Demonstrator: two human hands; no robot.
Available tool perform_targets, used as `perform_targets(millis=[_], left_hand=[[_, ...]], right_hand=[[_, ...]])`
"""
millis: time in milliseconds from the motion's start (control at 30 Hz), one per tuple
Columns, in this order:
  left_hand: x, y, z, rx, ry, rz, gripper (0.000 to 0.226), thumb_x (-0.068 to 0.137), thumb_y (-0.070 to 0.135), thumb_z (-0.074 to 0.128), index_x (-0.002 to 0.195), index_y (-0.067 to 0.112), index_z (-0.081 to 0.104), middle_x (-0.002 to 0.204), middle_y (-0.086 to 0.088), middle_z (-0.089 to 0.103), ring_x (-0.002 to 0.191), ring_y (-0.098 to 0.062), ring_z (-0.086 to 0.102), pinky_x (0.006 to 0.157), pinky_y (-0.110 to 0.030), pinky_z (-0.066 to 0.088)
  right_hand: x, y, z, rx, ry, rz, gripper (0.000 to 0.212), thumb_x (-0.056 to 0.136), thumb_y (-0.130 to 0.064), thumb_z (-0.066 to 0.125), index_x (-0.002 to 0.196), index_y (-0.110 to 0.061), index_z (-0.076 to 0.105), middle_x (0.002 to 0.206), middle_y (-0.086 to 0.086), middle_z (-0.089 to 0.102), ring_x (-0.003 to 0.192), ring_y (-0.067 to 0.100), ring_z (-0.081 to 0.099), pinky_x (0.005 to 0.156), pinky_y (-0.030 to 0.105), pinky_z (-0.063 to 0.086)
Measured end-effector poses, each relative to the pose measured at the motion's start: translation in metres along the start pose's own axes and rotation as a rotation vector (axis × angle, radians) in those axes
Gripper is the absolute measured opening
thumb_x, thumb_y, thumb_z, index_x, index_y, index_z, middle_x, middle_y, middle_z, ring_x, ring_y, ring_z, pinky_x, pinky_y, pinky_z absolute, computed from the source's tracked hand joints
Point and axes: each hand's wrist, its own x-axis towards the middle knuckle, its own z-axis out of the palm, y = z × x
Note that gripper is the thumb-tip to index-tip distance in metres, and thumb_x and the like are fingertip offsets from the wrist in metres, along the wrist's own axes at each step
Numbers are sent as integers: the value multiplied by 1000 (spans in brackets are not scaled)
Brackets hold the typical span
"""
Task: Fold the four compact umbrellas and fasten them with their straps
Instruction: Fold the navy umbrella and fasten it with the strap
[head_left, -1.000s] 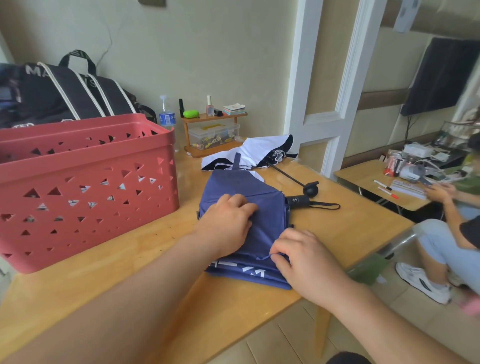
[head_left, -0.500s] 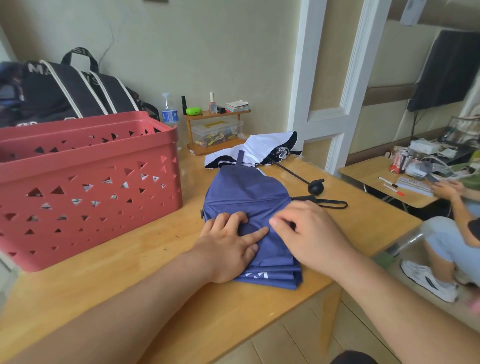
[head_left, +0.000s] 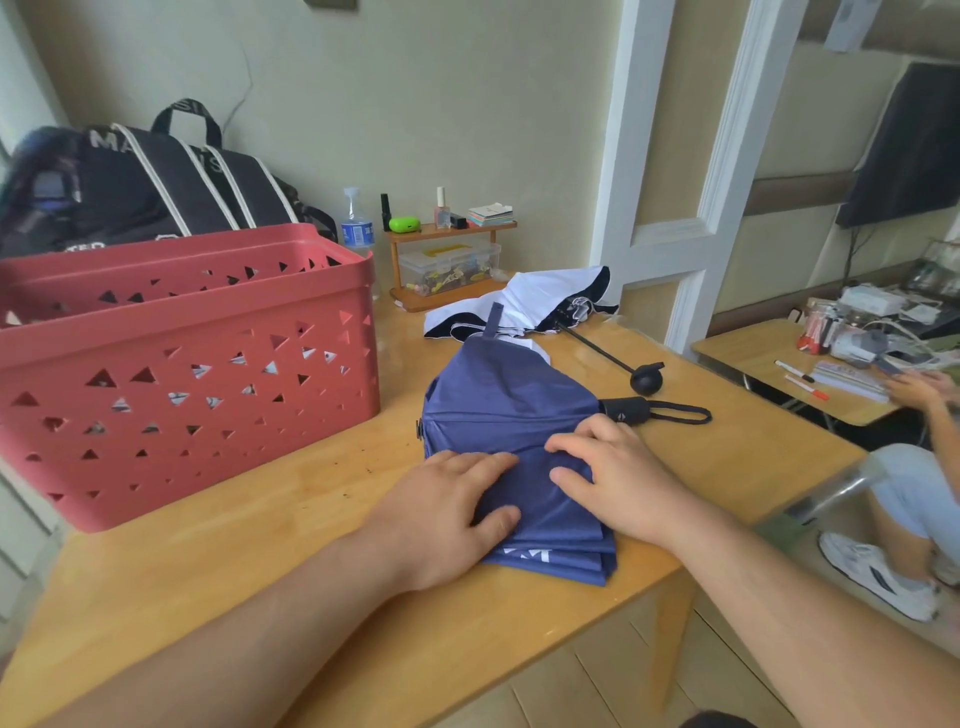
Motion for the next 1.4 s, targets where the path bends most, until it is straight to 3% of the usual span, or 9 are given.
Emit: perform_targets(millis=[200, 567, 667, 733, 933, 1100, 1233, 1333, 1400], left_hand=[[7, -8, 7, 118, 82, -24, 68, 96, 65, 28, 145, 30, 59, 130, 8, 54, 114, -19, 52, 109, -37, 42], [9, 5, -2, 262, -155, -172, 73, 92, 75, 6, 161, 52, 9, 153, 12, 17, 142, -21, 19, 122, -42, 20], [9, 9, -4, 298, -184, -181, 66, 99, 71, 14, 162, 50, 5, 156, 9, 15, 144, -23, 17, 121, -42, 19], [8, 12, -4, 304, -191, -191, 69, 99, 73, 14, 163, 48, 4, 156, 8, 15, 144, -24, 17, 120, -42, 19], [-3, 7, -5, 293, -158, -230, 102, 79, 91, 4, 165, 38, 8, 146, 12, 23, 141, -20, 23, 121, -41, 24], [-10, 11, -26, 293, -203, -275, 105, 76, 94, 10, 159, 33, 33, 139, 9, 35, 140, -16, 32, 111, -45, 41], [21, 24, -42, 317, -142, -314, 74, 95, 80, 14, 100, 28, 66, 121, -2, 56, 123, -24, 49, 99, -46, 44], [42, 25, -27, 387, 61, -100, 53, 106, 58, 27, 136, 27, 59, 147, -2, 49, 139, -27, 41, 110, -43, 38], [41, 19, -13, 424, -63, -12, 60, 108, 57, 19, 163, 33, 23, 173, 3, 8, 159, -30, 4, 126, -48, 13]], right_hand=[[-2, 0, 2, 35, 27, -32, 22, 102, -45, 55, 122, -45, 62, 113, -17, 43, 114, 12, 39, 105, 29, 35], [22, -23, -31, -196, -245, 78, 34, 104, -43, 44, 135, -46, 59, 129, -7, 44, 129, 21, 39, 105, 46, 42], [25, -41, -28, -77, 13, 43, 21, 100, -34, 50, 89, -34, 68, 106, -6, 57, 111, 24, 58, 91, 40, 50], [19, -52, -17, 28, 130, -3, 22, 101, -33, 54, 109, -27, 73, 116, -2, 61, 114, 22, 59, 97, 37, 48], [-19, -44, 0, -206, -328, 78, 78, 101, -72, 17, 166, -33, -2, 168, -25, -18, 159, 13, -13, 128, 50, 3], [-23, -47, -4, -235, -367, 159, 81, 96, -79, 9, 163, -39, -11, 166, -25, -26, 157, 14, -22, 126, 57, -2], [-24, -49, -3, -220, -375, 156, 69, 96, -78, 9, 158, -55, -11, 166, -24, -27, 157, 16, -24, 125, 60, -5], [-23, -48, -4, -212, -379, 151, 68, 97, -77, 11, 158, -55, -10, 166, -24, -27, 157, 16, -24, 125, 61, -5], [-24, -48, -5, -221, -387, 146, 70, 98, -76, 11, 160, -51, -10, 165, -25, -27, 156, 16, -24, 125, 60, -5]])
